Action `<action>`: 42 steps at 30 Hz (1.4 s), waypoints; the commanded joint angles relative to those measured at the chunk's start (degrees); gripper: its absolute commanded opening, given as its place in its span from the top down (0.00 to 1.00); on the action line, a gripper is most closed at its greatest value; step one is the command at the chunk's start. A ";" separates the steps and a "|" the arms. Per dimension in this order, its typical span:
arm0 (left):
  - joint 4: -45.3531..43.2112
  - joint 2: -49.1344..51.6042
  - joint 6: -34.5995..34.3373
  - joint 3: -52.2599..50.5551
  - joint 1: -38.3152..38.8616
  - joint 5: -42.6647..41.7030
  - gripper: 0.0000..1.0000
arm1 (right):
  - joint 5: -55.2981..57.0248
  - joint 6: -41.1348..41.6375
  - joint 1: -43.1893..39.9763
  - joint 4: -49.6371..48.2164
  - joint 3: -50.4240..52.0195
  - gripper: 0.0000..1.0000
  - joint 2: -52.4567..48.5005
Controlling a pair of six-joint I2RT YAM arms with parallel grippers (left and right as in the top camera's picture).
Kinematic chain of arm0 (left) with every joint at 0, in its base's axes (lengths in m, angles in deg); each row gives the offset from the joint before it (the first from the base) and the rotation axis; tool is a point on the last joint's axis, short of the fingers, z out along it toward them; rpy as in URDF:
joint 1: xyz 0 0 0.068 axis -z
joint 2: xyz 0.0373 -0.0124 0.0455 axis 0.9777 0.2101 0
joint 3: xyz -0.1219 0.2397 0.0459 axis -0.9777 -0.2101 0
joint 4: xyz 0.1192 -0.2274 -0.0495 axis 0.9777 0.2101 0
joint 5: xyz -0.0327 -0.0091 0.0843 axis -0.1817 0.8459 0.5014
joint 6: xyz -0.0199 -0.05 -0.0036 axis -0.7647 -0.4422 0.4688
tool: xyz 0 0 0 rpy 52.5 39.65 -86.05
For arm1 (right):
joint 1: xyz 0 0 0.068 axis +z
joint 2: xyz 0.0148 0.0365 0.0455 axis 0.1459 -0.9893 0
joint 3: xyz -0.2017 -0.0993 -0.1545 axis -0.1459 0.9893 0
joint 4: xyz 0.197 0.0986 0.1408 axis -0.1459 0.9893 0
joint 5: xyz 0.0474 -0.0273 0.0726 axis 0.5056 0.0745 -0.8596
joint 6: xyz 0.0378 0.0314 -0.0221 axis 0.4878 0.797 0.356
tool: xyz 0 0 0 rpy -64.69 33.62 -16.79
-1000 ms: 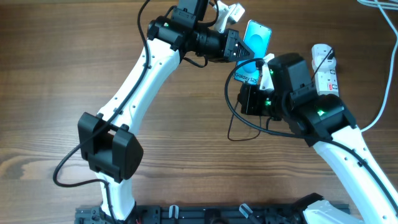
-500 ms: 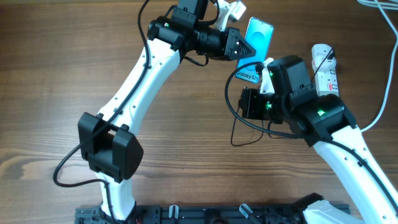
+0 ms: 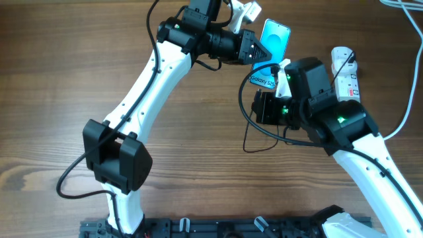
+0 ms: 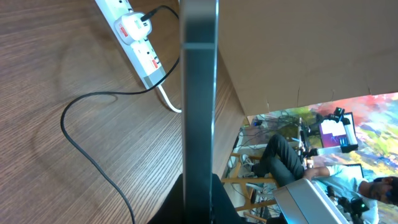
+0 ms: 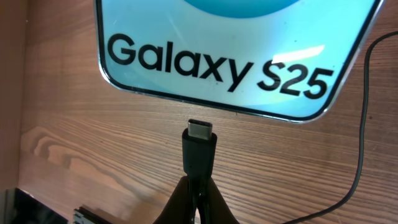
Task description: Plug charger to phone and switch on socket
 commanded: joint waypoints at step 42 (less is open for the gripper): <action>-0.44 -1.84 0.37 0.07 -0.26 -2.21 0.96 | 0.11 -2.12 -0.26 -0.90 -0.92 0.96 -1.88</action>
